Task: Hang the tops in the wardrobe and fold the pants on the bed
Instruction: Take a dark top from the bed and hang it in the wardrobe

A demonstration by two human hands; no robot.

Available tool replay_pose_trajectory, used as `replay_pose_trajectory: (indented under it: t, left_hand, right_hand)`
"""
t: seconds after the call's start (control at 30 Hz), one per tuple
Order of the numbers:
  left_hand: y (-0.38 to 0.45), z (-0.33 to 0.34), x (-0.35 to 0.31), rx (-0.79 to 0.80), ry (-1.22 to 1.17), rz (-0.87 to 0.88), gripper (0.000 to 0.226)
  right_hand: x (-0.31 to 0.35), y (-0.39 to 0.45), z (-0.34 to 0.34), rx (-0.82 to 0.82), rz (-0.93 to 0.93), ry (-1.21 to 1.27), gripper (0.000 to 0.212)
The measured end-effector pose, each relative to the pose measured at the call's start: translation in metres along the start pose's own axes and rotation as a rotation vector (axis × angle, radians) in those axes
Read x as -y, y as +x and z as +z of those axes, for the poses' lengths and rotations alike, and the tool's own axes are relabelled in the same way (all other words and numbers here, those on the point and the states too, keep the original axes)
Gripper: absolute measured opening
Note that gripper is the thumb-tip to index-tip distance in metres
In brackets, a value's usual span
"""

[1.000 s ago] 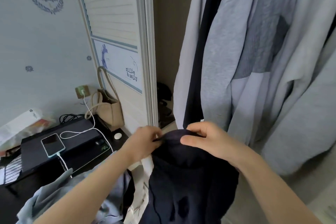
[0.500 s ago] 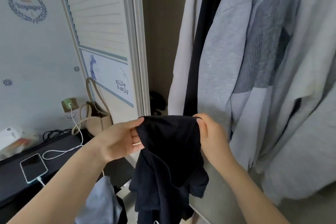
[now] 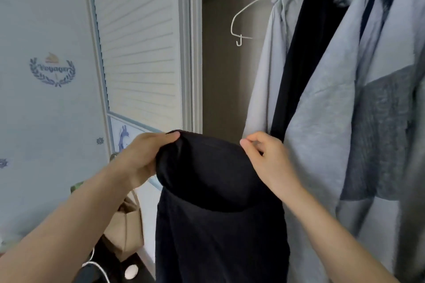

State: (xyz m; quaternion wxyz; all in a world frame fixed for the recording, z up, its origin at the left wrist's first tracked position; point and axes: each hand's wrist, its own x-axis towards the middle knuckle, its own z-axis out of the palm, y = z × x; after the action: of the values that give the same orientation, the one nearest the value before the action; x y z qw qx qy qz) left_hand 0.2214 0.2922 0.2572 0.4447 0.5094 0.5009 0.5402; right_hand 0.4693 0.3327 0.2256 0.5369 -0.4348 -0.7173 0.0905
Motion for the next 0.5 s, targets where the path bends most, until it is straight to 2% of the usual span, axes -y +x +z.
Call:
replay_pose_trajectory:
  t: [0.07, 0.27, 0.37, 0.43, 0.5]
  left_hand:
    - [0.02, -0.006, -0.021, -0.058, -0.055, 0.06, 0.027]
    - [0.078, -0.021, -0.097, -0.123, -0.073, 0.26, 0.023]
    - [0.101, -0.025, -0.121, -0.131, -0.013, 0.347, 0.032]
    - [0.112, -0.026, -0.127, -0.138, 0.104, 0.413, 0.042]
    - [0.126, -0.025, -0.131, -0.145, 0.19, 0.468, 0.046]
  right_hand:
    - [0.019, 0.03, -0.002, -0.005, -0.055, -0.082, 0.022]
    - [0.087, 0.128, -0.006, -0.026, -0.177, -0.151, 0.017]
    - [0.109, 0.187, -0.001, -0.064, -0.103, -0.039, 0.007]
    - [0.118, 0.229, 0.002, -0.155, -0.055, -0.034, 0.016]
    - [0.121, 0.273, 0.004, -0.244, -0.004, -0.185, 0.034]
